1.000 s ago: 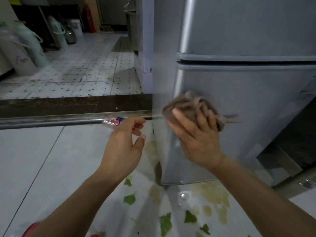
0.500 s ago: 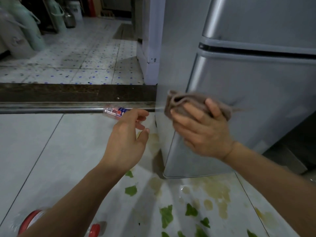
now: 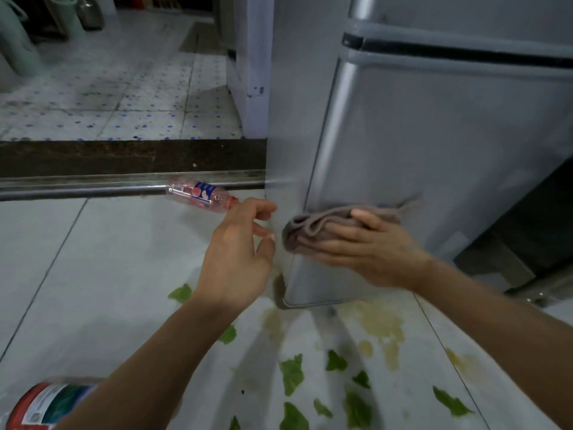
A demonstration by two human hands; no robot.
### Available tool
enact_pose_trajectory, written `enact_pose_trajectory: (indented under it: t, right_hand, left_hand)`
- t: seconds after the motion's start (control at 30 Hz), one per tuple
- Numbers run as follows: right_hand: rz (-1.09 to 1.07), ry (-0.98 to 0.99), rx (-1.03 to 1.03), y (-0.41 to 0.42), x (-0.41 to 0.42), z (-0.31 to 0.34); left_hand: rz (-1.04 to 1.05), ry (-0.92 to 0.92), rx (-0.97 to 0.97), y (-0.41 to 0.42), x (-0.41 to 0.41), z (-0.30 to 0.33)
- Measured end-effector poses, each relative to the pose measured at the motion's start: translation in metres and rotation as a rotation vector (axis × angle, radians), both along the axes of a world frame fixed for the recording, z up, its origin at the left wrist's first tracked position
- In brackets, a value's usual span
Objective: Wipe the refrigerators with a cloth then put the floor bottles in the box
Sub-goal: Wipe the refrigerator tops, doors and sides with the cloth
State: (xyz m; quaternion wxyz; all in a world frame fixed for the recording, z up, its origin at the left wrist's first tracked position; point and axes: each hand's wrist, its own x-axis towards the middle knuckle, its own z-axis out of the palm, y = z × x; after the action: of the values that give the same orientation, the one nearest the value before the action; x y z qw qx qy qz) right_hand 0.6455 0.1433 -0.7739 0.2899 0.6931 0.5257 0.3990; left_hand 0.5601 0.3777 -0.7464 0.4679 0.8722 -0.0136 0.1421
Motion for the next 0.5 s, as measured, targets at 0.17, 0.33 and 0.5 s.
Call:
enact_pose_trajectory:
  t: [0.17, 0.33, 0.5]
  right_hand:
    - [-0.057, -0.01, 0.339, -0.044, 0.003, 0.0]
    - [-0.222, 0.168, 0.208, -0.06, -0.018, -0.051]
    - [-0.075, 0.151, 0.268, -0.063, -0.023, -0.024]
  left_hand:
    - [0.032, -0.008, 0.013, -0.018, 0.006, 0.001]
    - [0.037, -0.044, 0.076, -0.046, 0.011, 0.005]
    - [0.191, -0.011, 0.116, -0.062, 0.017, 0.007]
